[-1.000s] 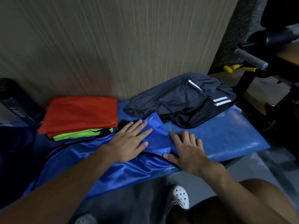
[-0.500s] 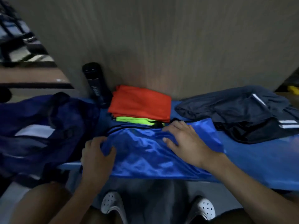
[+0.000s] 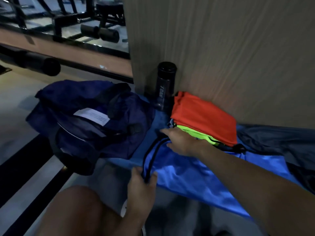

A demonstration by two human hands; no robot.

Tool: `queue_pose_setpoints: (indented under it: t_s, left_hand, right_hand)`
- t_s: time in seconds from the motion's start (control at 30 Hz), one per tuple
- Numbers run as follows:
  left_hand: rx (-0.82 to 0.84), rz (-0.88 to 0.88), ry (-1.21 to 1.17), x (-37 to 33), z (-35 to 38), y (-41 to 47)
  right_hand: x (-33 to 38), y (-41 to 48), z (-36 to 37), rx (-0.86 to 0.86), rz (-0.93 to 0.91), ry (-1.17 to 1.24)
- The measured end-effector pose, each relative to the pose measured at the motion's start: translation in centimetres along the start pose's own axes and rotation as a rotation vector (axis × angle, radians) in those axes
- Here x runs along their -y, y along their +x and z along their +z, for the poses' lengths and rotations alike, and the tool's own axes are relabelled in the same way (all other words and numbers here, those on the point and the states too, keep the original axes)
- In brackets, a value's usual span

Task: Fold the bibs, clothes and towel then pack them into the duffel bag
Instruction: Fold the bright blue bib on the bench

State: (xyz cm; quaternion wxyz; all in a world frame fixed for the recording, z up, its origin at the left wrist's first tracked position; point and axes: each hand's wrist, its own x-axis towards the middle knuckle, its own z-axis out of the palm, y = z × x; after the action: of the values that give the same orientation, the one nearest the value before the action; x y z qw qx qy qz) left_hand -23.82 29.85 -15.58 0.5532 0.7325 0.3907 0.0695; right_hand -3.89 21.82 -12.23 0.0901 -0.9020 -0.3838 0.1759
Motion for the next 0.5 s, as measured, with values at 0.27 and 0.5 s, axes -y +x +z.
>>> queue_pose_setpoints:
  t_s: [0.27,0.5]
  left_hand:
    - [-0.033,0.023,-0.125,-1.0,-0.5,0.2]
    - [-0.144,0.156,-0.146,-2.5,-2.7,-0.8]
  right_hand:
    - [0.0,0.7,-0.2,0.002,-0.006,-0.155]
    - [2.0,-0.2,-2.9,-0.124,-0.112,0.088]
